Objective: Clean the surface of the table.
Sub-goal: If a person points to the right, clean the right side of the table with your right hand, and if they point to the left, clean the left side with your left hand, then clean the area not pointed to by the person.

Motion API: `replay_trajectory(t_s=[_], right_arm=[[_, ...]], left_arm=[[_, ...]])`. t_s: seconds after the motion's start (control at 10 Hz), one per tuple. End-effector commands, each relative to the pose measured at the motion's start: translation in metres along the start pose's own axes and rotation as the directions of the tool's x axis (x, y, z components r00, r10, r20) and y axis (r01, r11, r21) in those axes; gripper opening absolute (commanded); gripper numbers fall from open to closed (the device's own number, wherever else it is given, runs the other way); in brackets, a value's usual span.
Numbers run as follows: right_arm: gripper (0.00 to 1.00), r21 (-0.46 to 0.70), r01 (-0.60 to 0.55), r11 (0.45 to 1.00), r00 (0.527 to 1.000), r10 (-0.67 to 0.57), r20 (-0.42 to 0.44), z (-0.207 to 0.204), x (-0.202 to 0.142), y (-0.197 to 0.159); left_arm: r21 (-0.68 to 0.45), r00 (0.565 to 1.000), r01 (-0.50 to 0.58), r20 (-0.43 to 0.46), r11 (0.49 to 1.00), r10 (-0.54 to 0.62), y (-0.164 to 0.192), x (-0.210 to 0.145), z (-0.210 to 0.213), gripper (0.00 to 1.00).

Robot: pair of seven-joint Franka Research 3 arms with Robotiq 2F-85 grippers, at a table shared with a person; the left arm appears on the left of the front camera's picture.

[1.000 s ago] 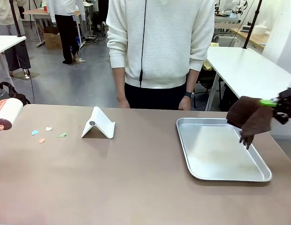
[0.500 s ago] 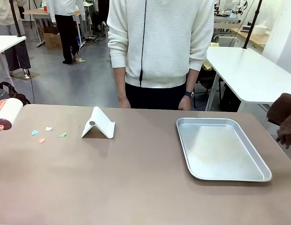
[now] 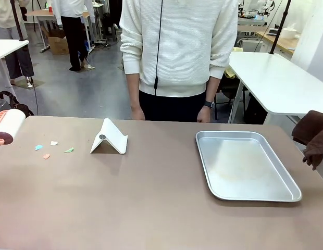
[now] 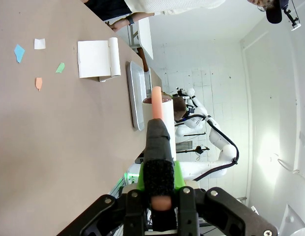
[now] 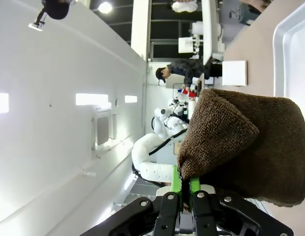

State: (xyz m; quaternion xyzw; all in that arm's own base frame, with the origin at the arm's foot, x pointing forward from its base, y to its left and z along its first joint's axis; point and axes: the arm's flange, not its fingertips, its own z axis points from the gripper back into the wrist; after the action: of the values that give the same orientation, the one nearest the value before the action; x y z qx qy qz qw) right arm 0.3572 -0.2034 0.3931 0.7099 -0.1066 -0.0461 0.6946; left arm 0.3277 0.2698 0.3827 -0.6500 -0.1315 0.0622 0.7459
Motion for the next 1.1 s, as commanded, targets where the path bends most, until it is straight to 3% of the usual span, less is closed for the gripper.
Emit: replay_trajectory(t_s=[0.0, 1.0], right_arm=[[0.07, -0.001, -0.007, 1.000, 1.000, 0.007, 0.003, -0.0007, -0.0033, 0.0090], [0.07, -0.001, -0.007, 1.000, 1.000, 0.007, 0.003, -0.0007, -0.0033, 0.0090]], left_arm=[[-0.008, 1.000, 0.016, -0.007, 1.000, -0.016, -0.0032, -0.0025, -0.0003, 0.22], [-0.008, 1.000, 0.016, -0.007, 1.000, -0.016, -0.0032, -0.0025, -0.0003, 0.22]])
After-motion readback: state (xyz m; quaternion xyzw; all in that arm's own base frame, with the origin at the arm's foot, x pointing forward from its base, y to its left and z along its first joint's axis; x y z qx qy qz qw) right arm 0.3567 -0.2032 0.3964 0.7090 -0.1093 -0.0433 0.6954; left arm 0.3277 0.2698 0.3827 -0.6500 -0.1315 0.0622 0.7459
